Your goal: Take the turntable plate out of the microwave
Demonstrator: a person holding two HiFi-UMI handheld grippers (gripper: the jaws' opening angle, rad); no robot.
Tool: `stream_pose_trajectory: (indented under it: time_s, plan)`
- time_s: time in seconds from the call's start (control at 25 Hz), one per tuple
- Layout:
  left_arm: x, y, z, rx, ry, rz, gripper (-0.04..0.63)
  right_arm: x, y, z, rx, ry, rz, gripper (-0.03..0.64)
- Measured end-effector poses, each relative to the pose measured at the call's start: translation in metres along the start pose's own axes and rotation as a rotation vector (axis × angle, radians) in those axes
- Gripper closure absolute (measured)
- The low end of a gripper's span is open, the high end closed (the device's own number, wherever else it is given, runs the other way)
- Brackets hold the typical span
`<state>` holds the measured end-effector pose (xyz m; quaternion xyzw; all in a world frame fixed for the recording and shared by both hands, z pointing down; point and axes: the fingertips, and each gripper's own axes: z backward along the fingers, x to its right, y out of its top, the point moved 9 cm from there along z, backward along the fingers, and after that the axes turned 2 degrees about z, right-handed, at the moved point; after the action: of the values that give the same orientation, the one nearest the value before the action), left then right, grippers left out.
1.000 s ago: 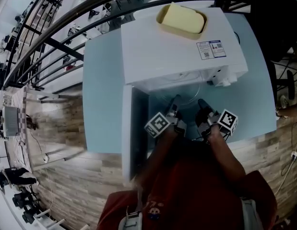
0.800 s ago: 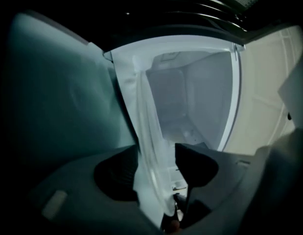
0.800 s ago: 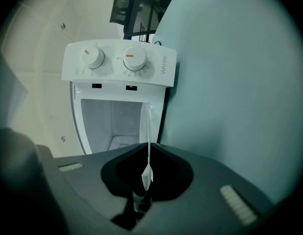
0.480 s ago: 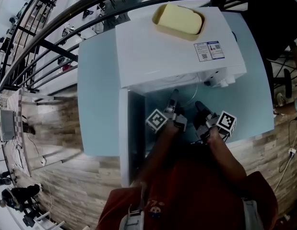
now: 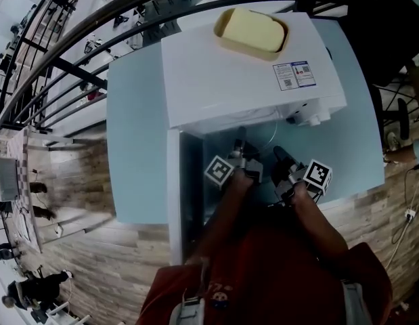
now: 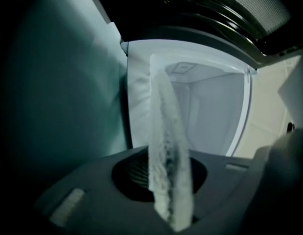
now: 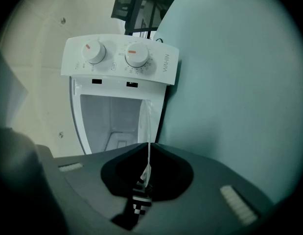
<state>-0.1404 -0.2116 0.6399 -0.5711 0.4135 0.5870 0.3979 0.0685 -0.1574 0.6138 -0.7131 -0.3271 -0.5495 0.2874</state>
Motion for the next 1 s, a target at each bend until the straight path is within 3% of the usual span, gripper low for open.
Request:
stream_pose_trajectory:
  time_s: [0.28, 0.6, 1.0]
  plan:
    - [0.003, 0.001, 0.002, -0.011, -0.001, -0.006, 0.565, -0.006, -0.003, 0.001, 0.001, -0.040, 0.051, 0.600]
    - [0.009, 0.003, 0.015, -0.014, 0.011, -0.012, 0.563, -0.005, -0.014, 0.019, -0.001, -0.022, 0.039, 0.552]
    - [0.017, -0.010, 0.045, -0.048, 0.031, -0.039, 0.563, -0.015, -0.015, 0.065, 0.093, -0.058, 0.122, 0.552]
